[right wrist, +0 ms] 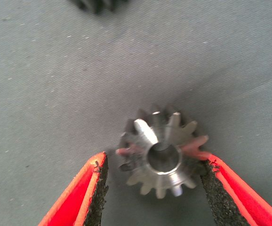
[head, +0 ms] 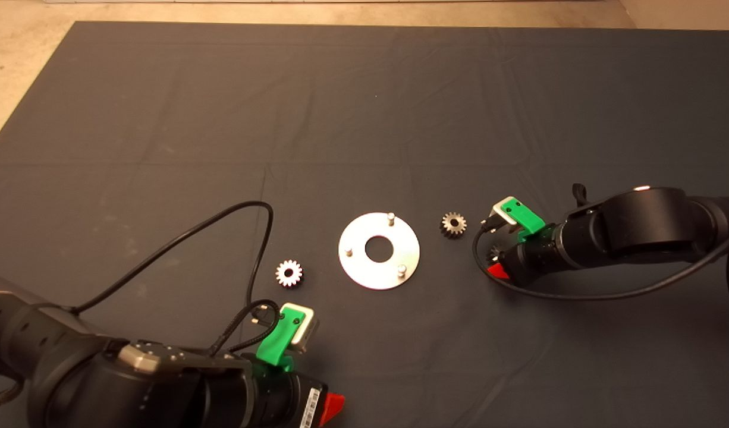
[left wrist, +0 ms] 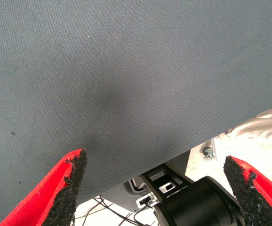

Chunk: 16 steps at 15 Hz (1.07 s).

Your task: Install three planetary gears onto the carrier pins

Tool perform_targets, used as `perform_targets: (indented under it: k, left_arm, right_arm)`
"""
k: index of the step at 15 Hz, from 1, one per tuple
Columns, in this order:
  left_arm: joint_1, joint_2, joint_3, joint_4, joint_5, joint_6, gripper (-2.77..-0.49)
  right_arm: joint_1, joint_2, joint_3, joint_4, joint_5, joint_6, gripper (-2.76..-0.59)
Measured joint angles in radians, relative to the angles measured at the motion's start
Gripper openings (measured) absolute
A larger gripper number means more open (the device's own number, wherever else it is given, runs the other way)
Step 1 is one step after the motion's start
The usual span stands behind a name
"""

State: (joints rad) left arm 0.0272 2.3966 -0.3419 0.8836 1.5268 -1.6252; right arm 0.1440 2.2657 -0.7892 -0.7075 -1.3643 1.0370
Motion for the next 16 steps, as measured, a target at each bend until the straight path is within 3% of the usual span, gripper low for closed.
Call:
perform_targets:
  k: [2,16]
  left_arm:
    - [0.0,0.0,0.0,0.0,0.0,0.0,-1.19]
    - [0.0,0.0,0.0,0.0,0.0,0.0,-1.19]
  right_arm:
    - [0.0,0.0,-0.001,0.0,-0.001,0.0,-2.11]
    - [0.0,-0.002,-0.019,0.002,0.005,0.0,-2.25]
